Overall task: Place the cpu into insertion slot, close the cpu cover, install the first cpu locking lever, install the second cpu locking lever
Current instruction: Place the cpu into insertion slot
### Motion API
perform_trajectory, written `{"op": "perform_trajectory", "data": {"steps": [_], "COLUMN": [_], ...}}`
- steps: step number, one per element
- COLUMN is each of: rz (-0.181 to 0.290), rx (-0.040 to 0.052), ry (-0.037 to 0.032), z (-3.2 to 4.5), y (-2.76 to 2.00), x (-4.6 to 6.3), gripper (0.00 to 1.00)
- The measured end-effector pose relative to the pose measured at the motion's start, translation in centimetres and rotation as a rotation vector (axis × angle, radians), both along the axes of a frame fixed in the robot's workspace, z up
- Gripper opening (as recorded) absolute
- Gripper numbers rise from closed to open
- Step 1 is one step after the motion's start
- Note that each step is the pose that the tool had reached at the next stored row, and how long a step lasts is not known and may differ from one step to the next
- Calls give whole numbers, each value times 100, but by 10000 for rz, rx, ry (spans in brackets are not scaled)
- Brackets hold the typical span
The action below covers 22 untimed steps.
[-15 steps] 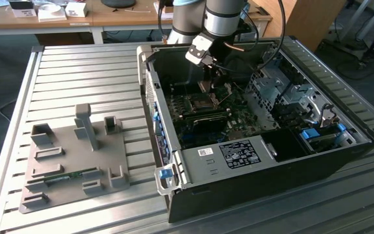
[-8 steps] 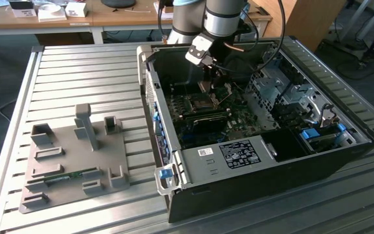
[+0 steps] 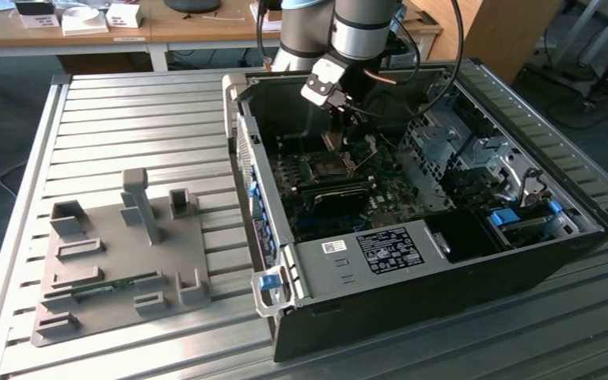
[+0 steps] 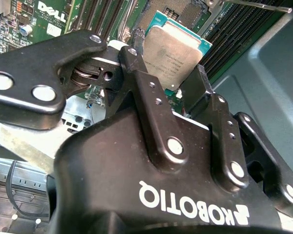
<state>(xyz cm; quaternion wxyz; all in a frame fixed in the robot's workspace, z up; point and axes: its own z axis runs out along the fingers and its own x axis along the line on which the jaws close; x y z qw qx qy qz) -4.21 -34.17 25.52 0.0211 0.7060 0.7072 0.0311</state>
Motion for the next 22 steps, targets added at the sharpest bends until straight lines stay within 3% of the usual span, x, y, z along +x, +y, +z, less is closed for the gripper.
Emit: {"op": "perform_trajectory", "data": {"steps": [7,14,22], "rz": [0,0,0], "rx": [4,0,2], "ry": [-3,-1,-2], "z": [-7,-82,-107], "y": [1,0,0], "x": [0,-3,-3], "gripper": [54,54,54]}}
